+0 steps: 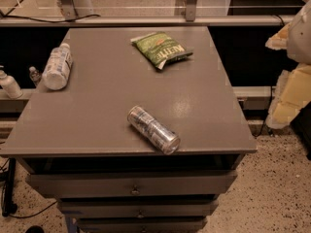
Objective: Move blue plastic bottle near green jalapeno chip bag
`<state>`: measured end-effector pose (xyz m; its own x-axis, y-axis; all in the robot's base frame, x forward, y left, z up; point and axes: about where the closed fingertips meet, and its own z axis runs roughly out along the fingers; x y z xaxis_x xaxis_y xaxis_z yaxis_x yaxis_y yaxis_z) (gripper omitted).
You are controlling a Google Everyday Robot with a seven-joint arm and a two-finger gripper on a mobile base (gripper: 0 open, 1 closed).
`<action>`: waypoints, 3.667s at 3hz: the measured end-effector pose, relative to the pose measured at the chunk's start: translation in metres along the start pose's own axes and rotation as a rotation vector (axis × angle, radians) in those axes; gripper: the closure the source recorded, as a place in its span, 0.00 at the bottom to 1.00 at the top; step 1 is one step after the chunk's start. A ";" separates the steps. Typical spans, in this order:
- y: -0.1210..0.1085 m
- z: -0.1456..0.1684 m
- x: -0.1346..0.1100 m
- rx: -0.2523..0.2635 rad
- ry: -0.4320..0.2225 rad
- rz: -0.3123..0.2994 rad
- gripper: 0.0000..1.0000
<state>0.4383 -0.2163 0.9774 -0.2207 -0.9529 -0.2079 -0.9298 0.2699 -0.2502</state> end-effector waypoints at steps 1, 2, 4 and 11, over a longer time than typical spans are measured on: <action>0.000 0.000 0.000 0.000 0.000 0.000 0.00; -0.001 -0.001 -0.005 0.006 -0.009 -0.018 0.00; -0.010 0.008 -0.082 0.019 -0.139 -0.234 0.00; -0.089 0.106 -0.283 0.009 -0.322 -1.172 0.00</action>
Offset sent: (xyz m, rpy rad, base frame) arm 0.0050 0.0091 -0.0009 0.0038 -0.0041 0.0480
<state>0.6144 0.0435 0.9585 0.8365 -0.5426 -0.0764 -0.5146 -0.7299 -0.4500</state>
